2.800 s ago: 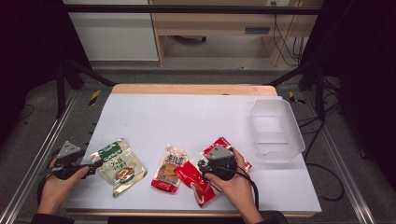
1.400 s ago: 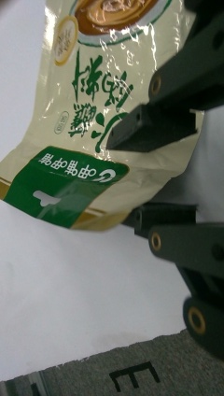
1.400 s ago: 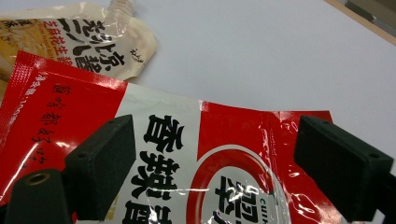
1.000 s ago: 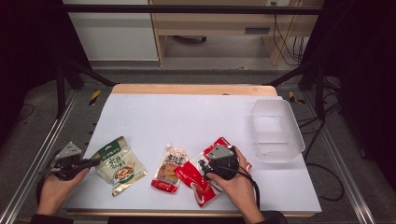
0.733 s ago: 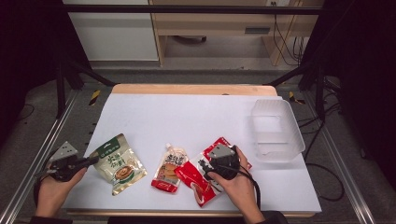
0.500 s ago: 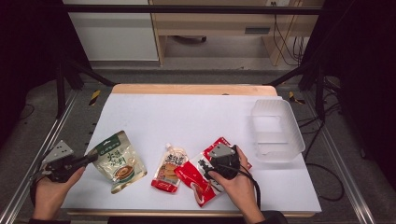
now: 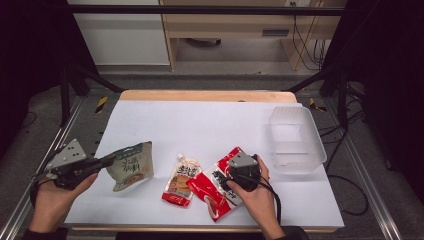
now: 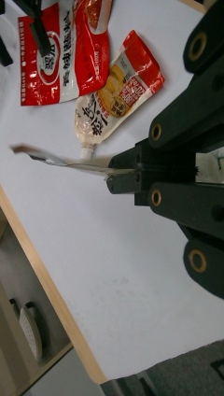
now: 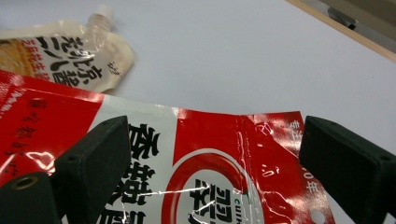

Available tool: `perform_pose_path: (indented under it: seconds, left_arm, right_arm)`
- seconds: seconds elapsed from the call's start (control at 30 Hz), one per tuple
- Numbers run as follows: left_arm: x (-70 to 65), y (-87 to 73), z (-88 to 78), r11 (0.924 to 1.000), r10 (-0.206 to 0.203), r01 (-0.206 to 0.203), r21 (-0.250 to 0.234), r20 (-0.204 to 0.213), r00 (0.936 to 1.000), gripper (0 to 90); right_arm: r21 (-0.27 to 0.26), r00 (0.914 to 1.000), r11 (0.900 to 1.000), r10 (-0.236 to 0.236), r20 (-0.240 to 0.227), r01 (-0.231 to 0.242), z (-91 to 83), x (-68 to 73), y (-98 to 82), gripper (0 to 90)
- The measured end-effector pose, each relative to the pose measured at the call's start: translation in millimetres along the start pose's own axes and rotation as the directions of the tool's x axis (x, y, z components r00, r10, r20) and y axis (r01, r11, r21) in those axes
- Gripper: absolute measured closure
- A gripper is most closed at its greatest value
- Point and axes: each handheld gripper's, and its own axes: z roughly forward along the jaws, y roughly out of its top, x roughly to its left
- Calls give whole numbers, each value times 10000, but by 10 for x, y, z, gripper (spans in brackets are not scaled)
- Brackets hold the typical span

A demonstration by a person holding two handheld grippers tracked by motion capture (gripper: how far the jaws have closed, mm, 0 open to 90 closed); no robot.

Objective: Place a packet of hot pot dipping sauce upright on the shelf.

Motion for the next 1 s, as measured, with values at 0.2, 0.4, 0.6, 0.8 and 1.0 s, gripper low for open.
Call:
perform_pose_path:
  seconds: [0.2, 0.4, 0.6, 0.8, 1.0]
  left_arm:
    - [15, 352, -40, 9954, 864, -859, 421, -96, 9962, 900]
    - [25, 698, -9, 9906, 1276, -1300, 434, 547, 9903, 900]
    - [-54, 870, 34, 9815, 1820, -1857, 462, 745, 9805, 900]
    - [-164, 1013, 159, 9667, 2368, -2444, 757, 971, 9667, 900]
    - [-245, 1113, 274, 9644, 2511, -2599, 483, 1399, 9578, 900]
  right_arm:
    - [-178, 9997, 9998, -59, -217, 55, -60, -4, 6, 91]
    - [-77, 9984, 9997, -251, -505, 248, -186, -12, 63, 101]
    - [348, 9882, 9913, -1230, -918, 1267, -269, 2, 230, 121]
    - [650, 9627, 9692, -2259, -1487, 2374, -369, -7, 533, 135]
    - [859, 9399, 9487, -2843, -1893, 3043, -410, -66, 747, 177]
